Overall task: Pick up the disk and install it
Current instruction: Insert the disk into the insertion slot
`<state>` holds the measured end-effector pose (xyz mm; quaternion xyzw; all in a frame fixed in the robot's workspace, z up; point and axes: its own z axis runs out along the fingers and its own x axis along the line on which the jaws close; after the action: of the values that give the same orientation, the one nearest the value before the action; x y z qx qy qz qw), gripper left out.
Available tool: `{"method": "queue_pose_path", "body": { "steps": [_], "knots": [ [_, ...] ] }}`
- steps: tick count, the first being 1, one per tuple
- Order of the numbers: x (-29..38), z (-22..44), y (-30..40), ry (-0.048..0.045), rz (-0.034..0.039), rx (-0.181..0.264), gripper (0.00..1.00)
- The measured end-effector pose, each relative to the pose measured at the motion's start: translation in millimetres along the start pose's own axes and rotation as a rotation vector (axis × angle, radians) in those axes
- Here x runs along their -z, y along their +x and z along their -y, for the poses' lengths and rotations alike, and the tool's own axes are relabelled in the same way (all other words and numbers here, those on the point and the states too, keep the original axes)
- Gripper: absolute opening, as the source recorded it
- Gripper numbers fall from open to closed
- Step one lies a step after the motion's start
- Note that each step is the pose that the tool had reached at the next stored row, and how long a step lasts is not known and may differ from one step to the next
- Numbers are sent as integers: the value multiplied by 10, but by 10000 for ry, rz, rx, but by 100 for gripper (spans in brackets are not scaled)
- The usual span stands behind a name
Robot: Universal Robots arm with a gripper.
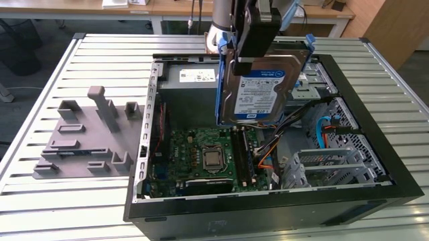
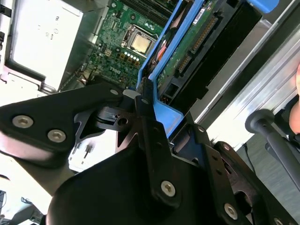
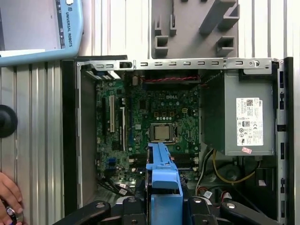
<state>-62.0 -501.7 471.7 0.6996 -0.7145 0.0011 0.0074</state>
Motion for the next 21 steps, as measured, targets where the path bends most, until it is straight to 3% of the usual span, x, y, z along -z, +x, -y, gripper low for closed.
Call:
{"method": "queue_pose_path", "body": {
  "steps": [9, 21],
  "knots": [
    [-3, 191, 64, 0, 0, 0, 36],
    [-4, 194, 85, 0, -1, 2, 36]
  ]
}}
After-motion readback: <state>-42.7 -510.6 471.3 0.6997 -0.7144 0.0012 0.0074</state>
